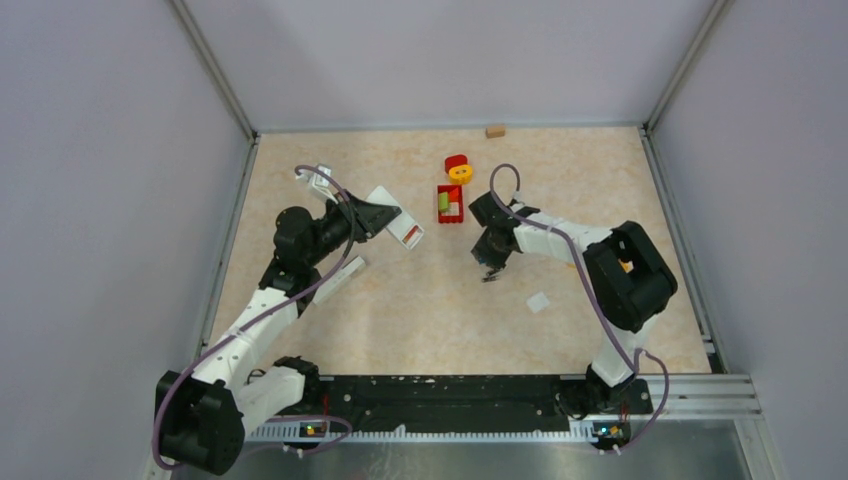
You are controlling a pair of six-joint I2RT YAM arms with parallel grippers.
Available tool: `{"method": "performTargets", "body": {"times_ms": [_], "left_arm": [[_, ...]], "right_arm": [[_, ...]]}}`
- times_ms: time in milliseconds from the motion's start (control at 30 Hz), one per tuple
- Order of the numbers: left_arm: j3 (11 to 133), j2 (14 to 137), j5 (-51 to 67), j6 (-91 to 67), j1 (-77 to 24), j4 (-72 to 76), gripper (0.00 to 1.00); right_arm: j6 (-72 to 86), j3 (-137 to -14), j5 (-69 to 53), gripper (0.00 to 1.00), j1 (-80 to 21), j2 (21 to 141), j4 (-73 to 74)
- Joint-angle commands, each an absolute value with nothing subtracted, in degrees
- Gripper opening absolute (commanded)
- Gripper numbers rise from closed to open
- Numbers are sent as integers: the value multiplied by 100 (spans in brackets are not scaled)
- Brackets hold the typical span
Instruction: Load the batteries into the remote control
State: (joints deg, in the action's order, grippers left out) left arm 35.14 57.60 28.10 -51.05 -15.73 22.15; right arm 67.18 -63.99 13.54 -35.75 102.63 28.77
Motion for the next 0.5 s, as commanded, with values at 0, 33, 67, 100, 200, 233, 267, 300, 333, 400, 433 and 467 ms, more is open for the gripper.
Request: {"method": "performTargets", "body": {"times_ms": [0, 33, 67, 100, 200, 233, 267, 300, 333, 400, 433, 467], "left_arm": [[3540, 5638, 2769, -5058, -1534, 2414, 1], [3546, 5633, 2764, -5054, -1523, 2409, 1], [3552, 5629, 2768, -5046, -1529, 2407, 1], [3547, 5626, 2768, -5041, -1527, 2397, 1], [3551, 5622, 2767, -5036, -1529, 2396, 1], [3544, 5627, 2768, -5036, -1529, 2399, 1], [3552, 5625, 2760, -5036, -1529, 2392, 1], [3549, 5625, 2755, -5036, -1529, 2396, 1], [3544, 5624, 2752, -5036, -1529, 2391, 1], [3542, 5624, 2746, -5044, -1529, 2391, 1], [3544, 5625, 2743, -5045, -1529, 2392, 1], [3547, 5624, 2738, -5045, -1528, 2392, 1]], "right_arm": [[6833, -6692, 1501, 34, -3495, 10479, 3018], [6847, -6696, 1497, 35, -3479, 10491, 3016], [6867, -6704, 1488, 35, -3461, 10494, 3008], [6878, -6701, 1487, 35, -3430, 10502, 3013], [6926, -6692, 1533, 34, -3342, 10512, 3059], [6957, -6689, 1586, 33, -3320, 10512, 3092], [6999, -6684, 1647, 33, -3314, 10504, 3134], [7018, -6676, 1688, 32, -3306, 10499, 3158], [7040, -6657, 1704, 32, -3305, 10495, 3140], [7053, -6642, 1657, 31, -3305, 10530, 3102], [7057, -6651, 1616, 28, -3297, 10562, 3094], [7052, -6661, 1562, 24, -3296, 10591, 3077]]}}
